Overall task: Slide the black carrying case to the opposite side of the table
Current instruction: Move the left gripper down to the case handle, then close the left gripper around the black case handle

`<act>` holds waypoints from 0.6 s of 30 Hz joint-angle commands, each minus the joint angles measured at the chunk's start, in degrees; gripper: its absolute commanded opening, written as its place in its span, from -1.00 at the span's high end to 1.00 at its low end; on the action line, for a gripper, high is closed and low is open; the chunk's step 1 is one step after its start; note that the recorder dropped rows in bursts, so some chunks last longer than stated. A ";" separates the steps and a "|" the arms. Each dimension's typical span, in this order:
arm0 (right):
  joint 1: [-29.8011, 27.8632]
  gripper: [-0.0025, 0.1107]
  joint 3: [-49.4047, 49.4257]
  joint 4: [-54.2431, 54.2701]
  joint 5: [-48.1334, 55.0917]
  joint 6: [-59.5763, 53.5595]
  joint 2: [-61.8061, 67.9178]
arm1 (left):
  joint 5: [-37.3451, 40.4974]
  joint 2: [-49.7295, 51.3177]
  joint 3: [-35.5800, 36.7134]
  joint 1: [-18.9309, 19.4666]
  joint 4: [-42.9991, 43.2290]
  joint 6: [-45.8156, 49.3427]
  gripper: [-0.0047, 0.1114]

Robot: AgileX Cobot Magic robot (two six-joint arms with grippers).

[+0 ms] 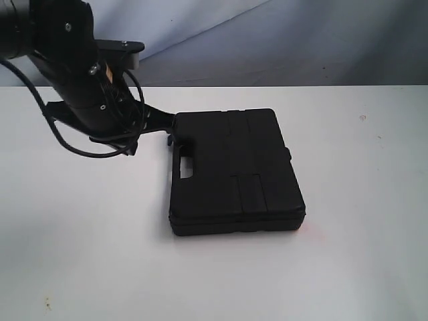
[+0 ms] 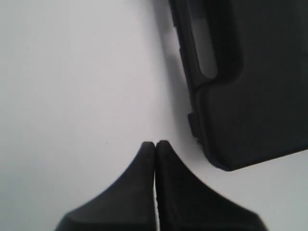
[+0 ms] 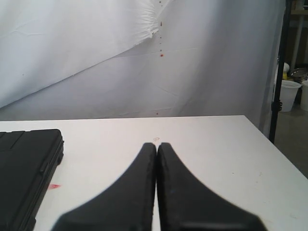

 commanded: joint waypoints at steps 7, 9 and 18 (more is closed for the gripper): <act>-0.38 0.96 0.23 0.38 -0.05 -0.11 -0.40 | 0.19 9.86 -8.93 -0.31 -3.73 -2.22 0.92; -0.38 0.96 0.23 0.38 -0.05 -0.11 -0.40 | 1.26 12.85 -11.93 -0.31 -5.57 -2.53 0.91; -0.38 0.96 0.23 0.38 -0.05 -0.11 -0.40 | -4.16 20.63 -17.29 -0.31 -7.86 -6.92 0.49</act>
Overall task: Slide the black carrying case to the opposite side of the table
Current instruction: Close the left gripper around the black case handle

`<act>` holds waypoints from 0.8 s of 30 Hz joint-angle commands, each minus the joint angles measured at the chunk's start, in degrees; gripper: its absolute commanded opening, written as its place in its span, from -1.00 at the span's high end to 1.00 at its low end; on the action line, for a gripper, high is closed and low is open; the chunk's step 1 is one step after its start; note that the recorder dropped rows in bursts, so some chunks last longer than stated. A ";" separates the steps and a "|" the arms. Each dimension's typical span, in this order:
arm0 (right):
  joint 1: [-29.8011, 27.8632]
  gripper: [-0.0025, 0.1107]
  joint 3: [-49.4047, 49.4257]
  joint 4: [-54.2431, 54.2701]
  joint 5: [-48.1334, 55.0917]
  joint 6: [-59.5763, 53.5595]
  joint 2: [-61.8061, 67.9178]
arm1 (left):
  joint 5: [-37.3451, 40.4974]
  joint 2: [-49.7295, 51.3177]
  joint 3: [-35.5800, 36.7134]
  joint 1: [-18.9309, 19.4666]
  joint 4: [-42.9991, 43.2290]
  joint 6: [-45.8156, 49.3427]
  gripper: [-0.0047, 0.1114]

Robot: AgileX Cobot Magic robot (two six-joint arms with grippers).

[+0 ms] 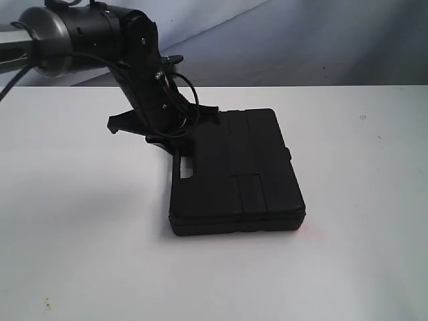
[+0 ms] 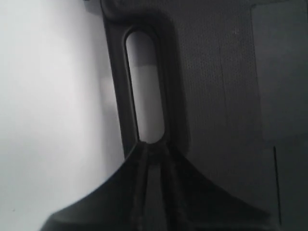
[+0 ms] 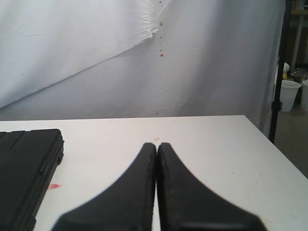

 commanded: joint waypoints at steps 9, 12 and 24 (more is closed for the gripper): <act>-0.38 0.96 0.23 0.27 -0.05 -0.11 -0.40 | -6.53 3.42 -1.46 -0.18 6.29 -6.84 0.20; -0.38 0.96 0.23 0.27 -0.05 -0.11 -0.40 | -5.84 3.42 -1.46 -0.18 11.13 -10.21 0.20; -0.38 0.96 0.23 0.27 -0.05 -0.11 -0.40 | -6.12 7.22 -1.46 -0.18 10.78 -11.46 0.20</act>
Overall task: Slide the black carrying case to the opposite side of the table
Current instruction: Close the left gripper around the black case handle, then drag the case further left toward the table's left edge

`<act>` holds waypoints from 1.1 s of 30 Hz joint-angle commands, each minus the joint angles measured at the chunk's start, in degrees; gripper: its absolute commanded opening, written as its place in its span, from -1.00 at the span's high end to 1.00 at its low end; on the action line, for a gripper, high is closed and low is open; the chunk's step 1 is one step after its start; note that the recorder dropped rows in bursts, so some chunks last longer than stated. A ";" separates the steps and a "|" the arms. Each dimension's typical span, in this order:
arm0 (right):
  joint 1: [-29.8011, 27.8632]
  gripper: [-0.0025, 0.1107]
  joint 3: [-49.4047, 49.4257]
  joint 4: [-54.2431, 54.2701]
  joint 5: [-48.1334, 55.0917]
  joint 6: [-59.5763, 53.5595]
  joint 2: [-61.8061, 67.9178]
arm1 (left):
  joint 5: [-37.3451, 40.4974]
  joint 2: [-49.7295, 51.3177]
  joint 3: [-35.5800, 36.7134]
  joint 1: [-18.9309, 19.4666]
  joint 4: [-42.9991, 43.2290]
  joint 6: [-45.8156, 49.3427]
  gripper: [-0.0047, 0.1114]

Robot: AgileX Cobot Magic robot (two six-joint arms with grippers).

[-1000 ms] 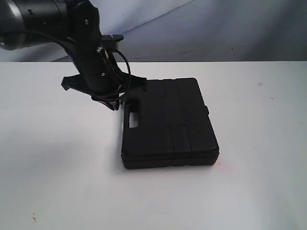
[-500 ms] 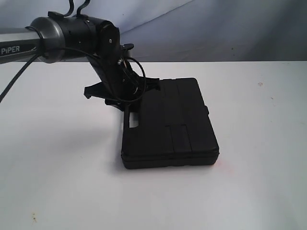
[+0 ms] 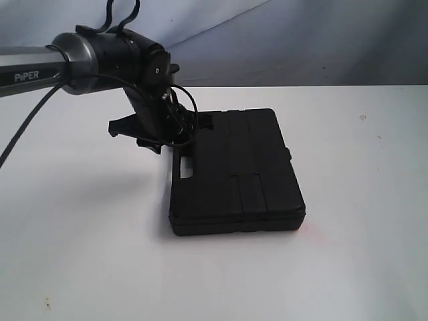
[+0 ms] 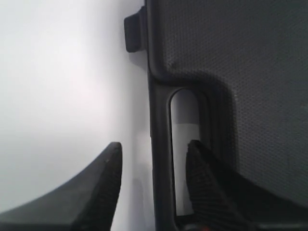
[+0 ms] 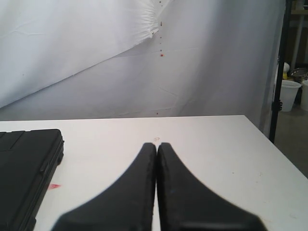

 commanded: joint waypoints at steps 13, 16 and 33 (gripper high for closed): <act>-0.38 0.96 0.23 0.27 -0.05 -0.11 -0.40 | -2.33 4.65 -0.41 -0.18 -1.92 -0.75 0.20; -0.38 0.96 0.23 0.27 -0.05 -0.11 -0.40 | -2.25 5.47 -0.41 -0.18 -2.49 -0.64 0.26; -0.38 0.96 0.23 0.27 -0.05 -0.11 -0.40 | 0.31 5.47 -0.41 -0.18 3.10 -0.53 0.92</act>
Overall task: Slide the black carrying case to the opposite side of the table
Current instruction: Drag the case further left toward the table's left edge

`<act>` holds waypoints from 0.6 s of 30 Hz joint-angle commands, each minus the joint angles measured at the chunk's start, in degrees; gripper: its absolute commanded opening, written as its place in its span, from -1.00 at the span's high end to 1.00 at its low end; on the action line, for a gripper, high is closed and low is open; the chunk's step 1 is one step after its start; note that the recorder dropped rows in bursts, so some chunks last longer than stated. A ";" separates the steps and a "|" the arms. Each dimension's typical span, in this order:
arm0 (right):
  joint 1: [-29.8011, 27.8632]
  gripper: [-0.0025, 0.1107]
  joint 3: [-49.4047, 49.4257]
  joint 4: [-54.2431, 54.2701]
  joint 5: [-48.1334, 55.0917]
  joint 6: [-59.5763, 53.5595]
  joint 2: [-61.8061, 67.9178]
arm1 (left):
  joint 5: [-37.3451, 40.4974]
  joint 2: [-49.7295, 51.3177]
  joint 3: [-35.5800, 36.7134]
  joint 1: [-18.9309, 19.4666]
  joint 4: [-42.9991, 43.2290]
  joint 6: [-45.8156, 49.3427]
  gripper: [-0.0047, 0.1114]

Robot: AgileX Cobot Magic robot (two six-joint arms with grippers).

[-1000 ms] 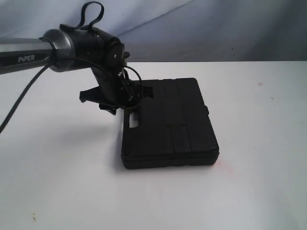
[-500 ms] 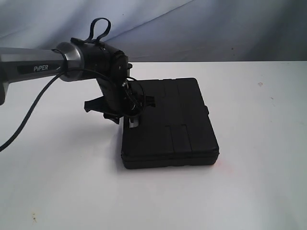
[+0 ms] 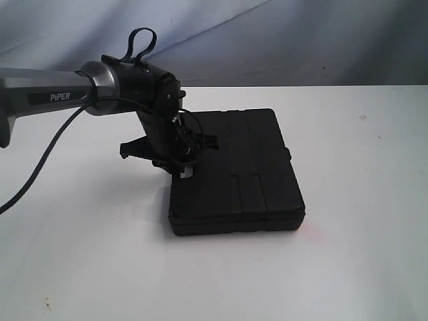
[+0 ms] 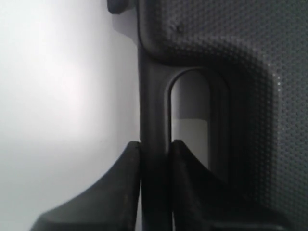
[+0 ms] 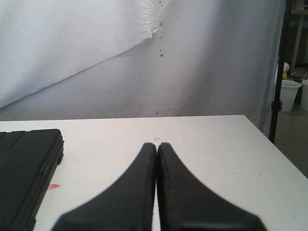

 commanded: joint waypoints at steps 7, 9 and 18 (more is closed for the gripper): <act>-0.38 0.96 0.23 0.27 -0.05 -0.11 -0.40 | 6.36 -0.15 -0.37 1.75 8.67 3.15 0.92; -0.38 0.96 0.23 0.27 -0.05 -0.11 -0.40 | 7.49 -0.15 -0.37 2.99 8.08 4.70 0.92; -0.38 0.96 0.23 0.27 -0.05 -0.11 -0.40 | 6.89 -2.93 2.29 8.61 9.89 7.80 0.92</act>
